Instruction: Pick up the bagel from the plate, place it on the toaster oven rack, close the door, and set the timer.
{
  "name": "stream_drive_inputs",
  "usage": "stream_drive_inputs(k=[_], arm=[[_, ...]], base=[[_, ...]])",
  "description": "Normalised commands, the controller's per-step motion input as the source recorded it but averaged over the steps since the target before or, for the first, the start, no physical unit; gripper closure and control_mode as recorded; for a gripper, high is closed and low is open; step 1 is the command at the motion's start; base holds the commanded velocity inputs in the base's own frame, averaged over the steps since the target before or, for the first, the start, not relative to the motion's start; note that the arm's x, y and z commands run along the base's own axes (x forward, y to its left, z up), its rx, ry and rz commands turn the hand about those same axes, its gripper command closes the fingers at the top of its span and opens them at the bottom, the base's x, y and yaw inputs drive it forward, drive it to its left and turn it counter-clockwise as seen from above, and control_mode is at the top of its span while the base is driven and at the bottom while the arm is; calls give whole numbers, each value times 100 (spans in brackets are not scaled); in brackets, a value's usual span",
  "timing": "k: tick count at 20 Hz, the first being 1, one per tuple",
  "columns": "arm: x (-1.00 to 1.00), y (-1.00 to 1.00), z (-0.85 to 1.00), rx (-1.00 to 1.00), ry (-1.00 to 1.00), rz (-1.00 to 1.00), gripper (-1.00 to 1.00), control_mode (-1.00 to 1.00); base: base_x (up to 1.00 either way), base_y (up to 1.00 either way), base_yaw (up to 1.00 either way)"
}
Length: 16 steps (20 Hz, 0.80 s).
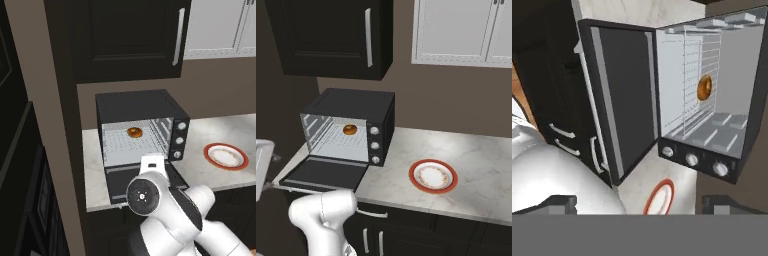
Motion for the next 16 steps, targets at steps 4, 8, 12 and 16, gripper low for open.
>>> stream_drive_inputs(k=[4, 8, 12, 16], arm=[[20, 0, -100, -11, -29, 19, -100, -100], [37, 0, -98, -5, -34, 11, -100, -100], [34, 0, -87, -4, -28, 4, -100, -100], [19, 0, -59, -3, -17, 0, -100, -100]], base=[[0, 0, 0], [0, 0, 0], [0, 0, 0], [0, 0, 0]])
